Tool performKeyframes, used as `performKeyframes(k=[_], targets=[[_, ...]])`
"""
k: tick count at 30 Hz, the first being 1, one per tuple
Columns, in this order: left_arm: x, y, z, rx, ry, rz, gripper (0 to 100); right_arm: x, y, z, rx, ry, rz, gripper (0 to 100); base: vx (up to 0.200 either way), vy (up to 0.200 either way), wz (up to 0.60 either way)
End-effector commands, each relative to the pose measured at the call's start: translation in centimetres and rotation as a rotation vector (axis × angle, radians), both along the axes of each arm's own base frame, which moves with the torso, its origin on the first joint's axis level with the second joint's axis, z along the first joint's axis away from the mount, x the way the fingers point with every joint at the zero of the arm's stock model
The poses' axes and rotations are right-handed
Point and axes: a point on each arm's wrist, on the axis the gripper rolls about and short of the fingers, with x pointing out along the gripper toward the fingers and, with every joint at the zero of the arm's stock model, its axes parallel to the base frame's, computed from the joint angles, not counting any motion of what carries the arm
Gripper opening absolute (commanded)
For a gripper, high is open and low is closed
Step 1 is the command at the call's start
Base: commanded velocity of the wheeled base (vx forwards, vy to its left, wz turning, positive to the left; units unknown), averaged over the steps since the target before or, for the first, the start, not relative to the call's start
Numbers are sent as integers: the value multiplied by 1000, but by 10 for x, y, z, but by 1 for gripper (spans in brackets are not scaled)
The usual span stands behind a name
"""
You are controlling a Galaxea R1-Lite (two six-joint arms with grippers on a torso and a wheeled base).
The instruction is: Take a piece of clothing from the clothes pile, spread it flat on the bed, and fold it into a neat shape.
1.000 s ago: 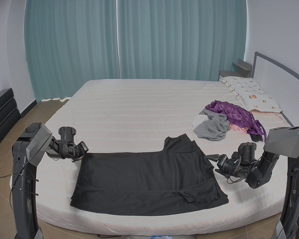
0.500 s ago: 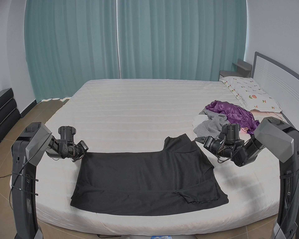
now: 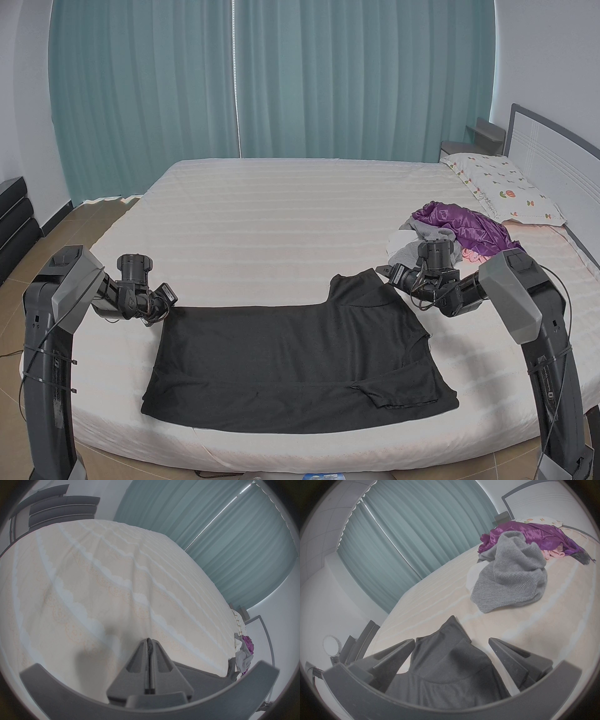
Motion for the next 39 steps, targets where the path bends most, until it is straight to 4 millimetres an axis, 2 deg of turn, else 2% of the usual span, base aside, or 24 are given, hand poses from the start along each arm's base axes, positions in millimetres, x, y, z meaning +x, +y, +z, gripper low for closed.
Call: performKeyframes(k=[1,9,10,15,20,29,39], targets=[[-1,0,0,1,2,0,0,11,5,-35,-20,41,-5,100,0,0,0],[-1,-1,-1,2,5,-3,0,17,7,-34,-20,30,-6,100,0,0,0],[-1,-1,-1,2,5,-3,0,17,7,-37,-20,33,-8,0,0,0,0],[-1,-1,-1,2,5,-3,0,24,5,-32,-21,1,-43,0,0,0,0],[-1,-1,-1,3,5,-4,0,22,4,-27,-15,25,-57,0,0,0,0],[-1,-1,3,-1,-5,0,0,11,11,-6,15,51,-63,0,0,0,0],[-4,3,19,-8,-25,28,0,2,5,20,71,57,-99,0,0,0,0]])
